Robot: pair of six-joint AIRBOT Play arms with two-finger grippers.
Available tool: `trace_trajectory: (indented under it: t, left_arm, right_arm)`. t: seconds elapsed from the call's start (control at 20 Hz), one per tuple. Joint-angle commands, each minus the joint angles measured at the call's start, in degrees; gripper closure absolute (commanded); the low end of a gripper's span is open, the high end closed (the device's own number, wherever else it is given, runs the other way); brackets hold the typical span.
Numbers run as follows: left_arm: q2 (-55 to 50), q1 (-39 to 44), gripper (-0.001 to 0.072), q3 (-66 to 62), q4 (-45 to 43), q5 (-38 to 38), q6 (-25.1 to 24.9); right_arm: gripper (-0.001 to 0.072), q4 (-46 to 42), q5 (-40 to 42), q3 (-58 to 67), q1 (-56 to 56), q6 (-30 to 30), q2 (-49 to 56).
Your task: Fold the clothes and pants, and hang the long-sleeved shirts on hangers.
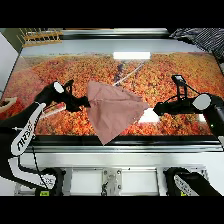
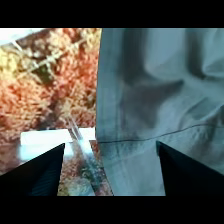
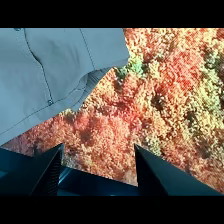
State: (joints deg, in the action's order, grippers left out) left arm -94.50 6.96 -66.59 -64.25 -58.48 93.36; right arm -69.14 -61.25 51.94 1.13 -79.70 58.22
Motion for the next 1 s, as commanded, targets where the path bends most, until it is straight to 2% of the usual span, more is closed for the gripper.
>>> trace_trajectory:
  t: [0.0,0.1,0.15,0.2,0.25,0.5,0.55,0.6,0.65,0.7,0.8,0.95]
  left_arm:
    - [0.33,3.98,0.0093,4.83,-0.04,4.81,0.11]
    - [0.33,5.7,0.0107,4.26,-0.11,7.56,0.46]
    - [0.33,6.03,0.0341,3.23,-0.2,8.9,0.85]
    - [0.33,5.95,0.0617,1.55,-0.22,10.49,0.94]
    - [0.33,5.29,0.0701,-1.33,-0.24,11.8,0.98]
    - [0.33,0.57,0.0701,-20.48,-0.79,12.09,0.85]
    - [0.33,-0.04,0.0644,-22.27,-0.79,10.62,0.24]
    - [0.33,-0.85,0.0328,-23.06,-1.07,8.28,-0.02]
    - [0.33,-1.81,0.0173,-22.73,-2.21,5.46,0.07]
    - [0.39,-2.91,0.0228,-20.98,-3.65,2.49,-0.02]
    - [1.57,-4.11,0.0226,-13.44,-5.4,-0.83,-0.22]
    - [4.24,-6.14,0.0226,0.37,-5.07,-1.55,-0.61]
  right_arm:
    - [0.0231,0.04,0.0,-0.04,0.04,0.0,0.04]
    - [0.0232,0.04,0.0,-0.04,0.04,0.0,0.04]
    - [0.0231,0.04,-0.02,-0.04,0.04,-0.02,0.04]
    - [0.0231,0.07,-0.02,-0.04,0.04,-0.02,0.04]
    - [0.0231,0.26,-0.02,-0.04,0.04,0.0,0.04]
    - [0.0231,1.31,-0.02,-0.04,0.04,0.0,0.04]
    - [0.0232,1.31,-0.02,-0.04,0.04,0.0,0.04]
    - [0.0232,1.31,-0.02,-0.04,0.04,0.0,0.04]
    - [0.0232,1.31,-0.04,-0.04,0.04,0.0,0.04]
    - [0.0231,1.31,-0.04,-0.04,0.04,0.0,0.04]
    - [0.0232,1.33,-0.04,-0.04,0.04,0.0,0.04]
    - [0.0232,1.57,-0.04,-0.04,0.04,0.0,0.04]
